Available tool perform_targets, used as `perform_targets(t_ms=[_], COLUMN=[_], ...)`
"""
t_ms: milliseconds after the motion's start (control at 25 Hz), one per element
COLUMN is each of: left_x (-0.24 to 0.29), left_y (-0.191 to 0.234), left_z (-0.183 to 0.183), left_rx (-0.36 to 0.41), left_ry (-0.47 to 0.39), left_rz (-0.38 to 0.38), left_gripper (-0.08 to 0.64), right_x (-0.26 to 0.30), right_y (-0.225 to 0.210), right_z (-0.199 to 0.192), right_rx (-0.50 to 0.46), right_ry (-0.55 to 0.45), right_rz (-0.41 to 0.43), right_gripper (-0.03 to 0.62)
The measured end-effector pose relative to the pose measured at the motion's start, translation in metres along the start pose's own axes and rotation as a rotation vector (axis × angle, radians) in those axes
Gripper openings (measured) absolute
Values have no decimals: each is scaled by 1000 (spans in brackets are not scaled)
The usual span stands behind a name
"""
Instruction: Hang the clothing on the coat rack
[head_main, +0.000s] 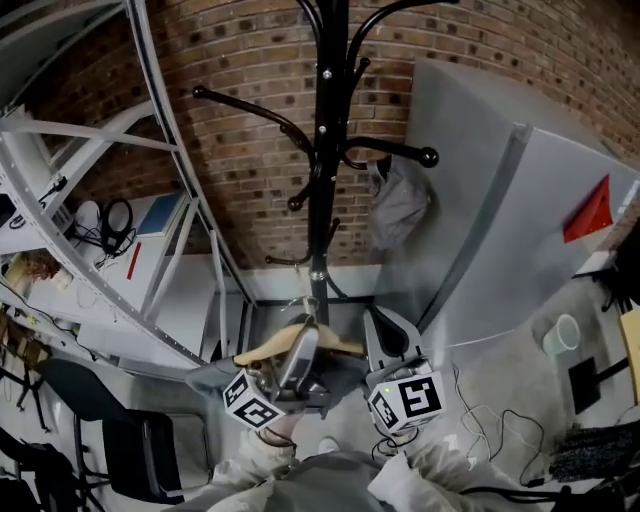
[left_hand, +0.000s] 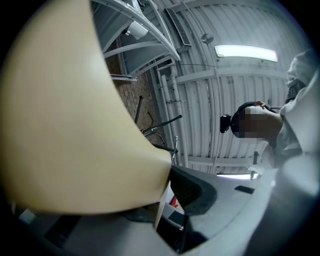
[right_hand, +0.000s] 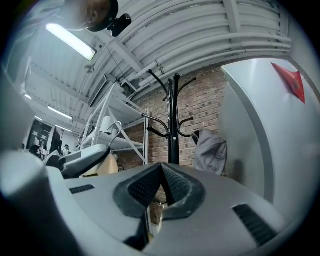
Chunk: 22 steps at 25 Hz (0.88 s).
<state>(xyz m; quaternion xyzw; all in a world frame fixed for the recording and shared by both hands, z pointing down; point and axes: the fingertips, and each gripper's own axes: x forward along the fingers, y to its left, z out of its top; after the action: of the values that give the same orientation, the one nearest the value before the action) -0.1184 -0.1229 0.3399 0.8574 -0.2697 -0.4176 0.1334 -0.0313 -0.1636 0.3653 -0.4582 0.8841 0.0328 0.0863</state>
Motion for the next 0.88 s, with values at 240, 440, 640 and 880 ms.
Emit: perform_targets(t_ms=[240, 440, 640, 880], left_x=[0, 0, 5, 19], left_y=[18, 23, 27, 31], left_z=[10, 12, 8, 5], left_rx=[-33, -44, -58, -56], left_ry=[10, 11, 9, 4], left_rz=[-25, -31, -30, -24], left_gripper=[103, 103, 103, 103], right_x=[11, 15, 16, 25], right_y=[-1, 2, -2, -16], right_z=[-5, -8, -7, -3], right_rx=[-11, -21, -31, -22], right_ry=[2, 17, 25, 14], right_rz=[-53, -59, -57, -43], right_gripper=[25, 25, 25, 25])
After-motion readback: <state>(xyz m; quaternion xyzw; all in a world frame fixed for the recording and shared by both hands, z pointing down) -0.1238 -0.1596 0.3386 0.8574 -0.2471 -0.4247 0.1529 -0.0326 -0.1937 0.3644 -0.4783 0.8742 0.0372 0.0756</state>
